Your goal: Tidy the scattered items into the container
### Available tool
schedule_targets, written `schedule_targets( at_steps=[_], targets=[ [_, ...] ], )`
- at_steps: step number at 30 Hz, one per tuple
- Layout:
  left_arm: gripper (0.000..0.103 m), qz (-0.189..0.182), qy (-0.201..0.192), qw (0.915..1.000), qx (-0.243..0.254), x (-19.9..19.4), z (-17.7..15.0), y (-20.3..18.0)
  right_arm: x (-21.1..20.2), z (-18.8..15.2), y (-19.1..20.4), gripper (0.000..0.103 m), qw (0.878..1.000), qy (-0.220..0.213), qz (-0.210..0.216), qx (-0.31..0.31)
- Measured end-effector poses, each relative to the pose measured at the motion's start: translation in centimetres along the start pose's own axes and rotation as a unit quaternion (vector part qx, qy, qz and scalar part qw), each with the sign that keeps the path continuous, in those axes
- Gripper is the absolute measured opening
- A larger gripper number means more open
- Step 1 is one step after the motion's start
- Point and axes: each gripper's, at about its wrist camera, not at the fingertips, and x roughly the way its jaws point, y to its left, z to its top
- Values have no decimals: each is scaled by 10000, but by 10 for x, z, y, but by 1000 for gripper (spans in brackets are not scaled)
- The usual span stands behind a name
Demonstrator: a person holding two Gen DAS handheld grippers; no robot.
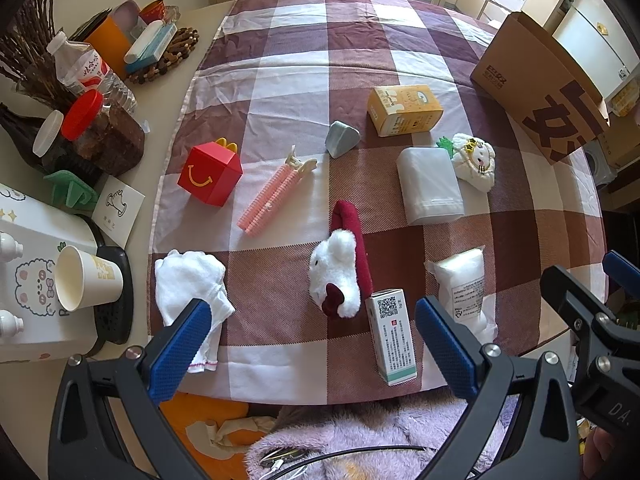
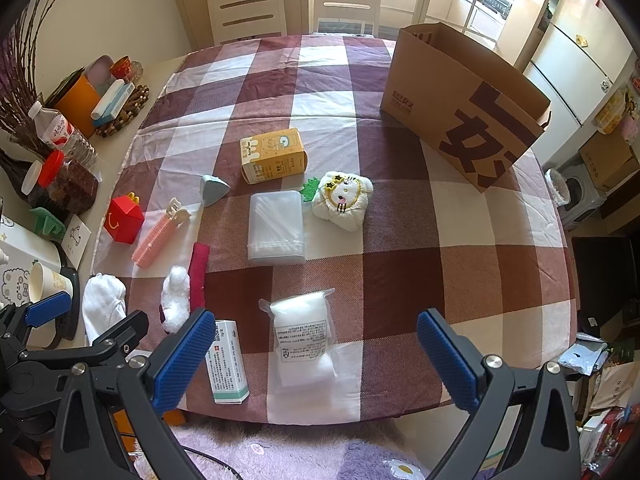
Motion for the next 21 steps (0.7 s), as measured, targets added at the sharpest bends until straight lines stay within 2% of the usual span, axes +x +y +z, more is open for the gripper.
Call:
schedule_targets(
  at_steps=[15, 18, 21],
  targets=[
    [103, 15, -71, 10000, 43, -8, -4, -1, -1, -3, -3, 103, 10000, 17, 28, 7],
    [103, -5, -123, 9999, -13, -10, -6, -2, -3, -2, -6, 103, 9997, -198, 69, -83],
    [103, 45, -214, 9997, -124, -14, -7, -4, -2, 6, -8, 103, 9982, -345, 339, -362]
  ],
)
